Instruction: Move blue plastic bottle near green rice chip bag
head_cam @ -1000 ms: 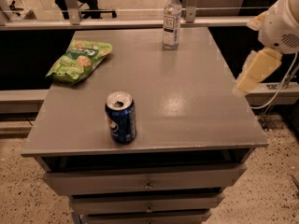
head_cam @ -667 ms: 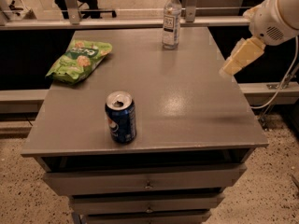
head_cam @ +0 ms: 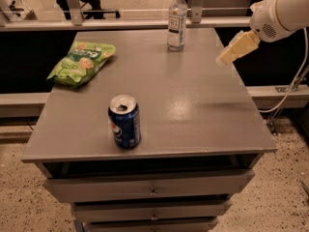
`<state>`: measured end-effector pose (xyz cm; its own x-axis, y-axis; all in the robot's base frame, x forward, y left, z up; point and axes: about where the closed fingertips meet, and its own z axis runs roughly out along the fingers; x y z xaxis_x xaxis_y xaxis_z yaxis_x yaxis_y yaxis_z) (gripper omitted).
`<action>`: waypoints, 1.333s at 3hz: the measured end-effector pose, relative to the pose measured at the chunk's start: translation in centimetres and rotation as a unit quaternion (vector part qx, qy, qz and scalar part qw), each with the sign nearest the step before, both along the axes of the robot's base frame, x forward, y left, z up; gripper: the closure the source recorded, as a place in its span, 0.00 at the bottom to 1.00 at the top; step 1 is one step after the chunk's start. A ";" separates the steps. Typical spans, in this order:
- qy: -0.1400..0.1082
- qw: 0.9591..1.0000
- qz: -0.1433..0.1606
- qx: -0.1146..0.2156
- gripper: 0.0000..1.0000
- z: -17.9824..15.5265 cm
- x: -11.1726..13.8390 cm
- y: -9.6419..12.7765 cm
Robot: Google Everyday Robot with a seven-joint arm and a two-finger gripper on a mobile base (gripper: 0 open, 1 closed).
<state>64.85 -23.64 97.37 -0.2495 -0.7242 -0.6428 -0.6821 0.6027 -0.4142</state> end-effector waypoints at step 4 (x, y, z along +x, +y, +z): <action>-0.023 0.982 -0.023 0.184 0.00 -4.2 11.5 8.4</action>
Offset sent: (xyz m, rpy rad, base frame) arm 0.0594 0.0319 -0.0379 0.2839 -0.0321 -0.0647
